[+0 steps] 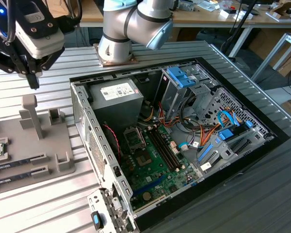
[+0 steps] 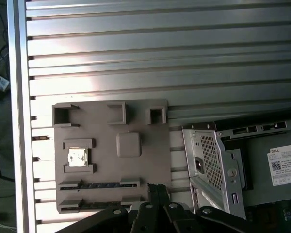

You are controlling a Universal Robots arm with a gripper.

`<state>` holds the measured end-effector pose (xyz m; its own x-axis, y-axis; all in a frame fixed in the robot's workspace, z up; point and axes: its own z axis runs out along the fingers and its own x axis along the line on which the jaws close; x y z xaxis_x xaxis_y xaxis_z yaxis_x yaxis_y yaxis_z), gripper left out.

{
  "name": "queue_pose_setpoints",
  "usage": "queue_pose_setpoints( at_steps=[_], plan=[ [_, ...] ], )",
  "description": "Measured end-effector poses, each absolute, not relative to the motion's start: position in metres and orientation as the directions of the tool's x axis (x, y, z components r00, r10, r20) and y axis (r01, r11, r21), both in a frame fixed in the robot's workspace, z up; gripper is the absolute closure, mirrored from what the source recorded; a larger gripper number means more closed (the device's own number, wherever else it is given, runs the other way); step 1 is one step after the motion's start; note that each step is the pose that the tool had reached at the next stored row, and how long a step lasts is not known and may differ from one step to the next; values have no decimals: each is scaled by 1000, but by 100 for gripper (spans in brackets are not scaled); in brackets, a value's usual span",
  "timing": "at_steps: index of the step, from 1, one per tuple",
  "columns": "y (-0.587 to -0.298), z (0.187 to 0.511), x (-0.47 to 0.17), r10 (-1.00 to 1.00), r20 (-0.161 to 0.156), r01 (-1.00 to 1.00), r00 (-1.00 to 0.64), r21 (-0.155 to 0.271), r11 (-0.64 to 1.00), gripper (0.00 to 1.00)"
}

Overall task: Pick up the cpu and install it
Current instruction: 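Reach for the cpu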

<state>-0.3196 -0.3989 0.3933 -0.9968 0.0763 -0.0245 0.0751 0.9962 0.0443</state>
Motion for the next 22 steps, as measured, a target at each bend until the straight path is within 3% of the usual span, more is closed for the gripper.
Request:
queue_pose_setpoints(
  at_steps=[22],
  plan=[
    [-399,393,-346,76,-25,75,-997,44,996,89]
  ],
)
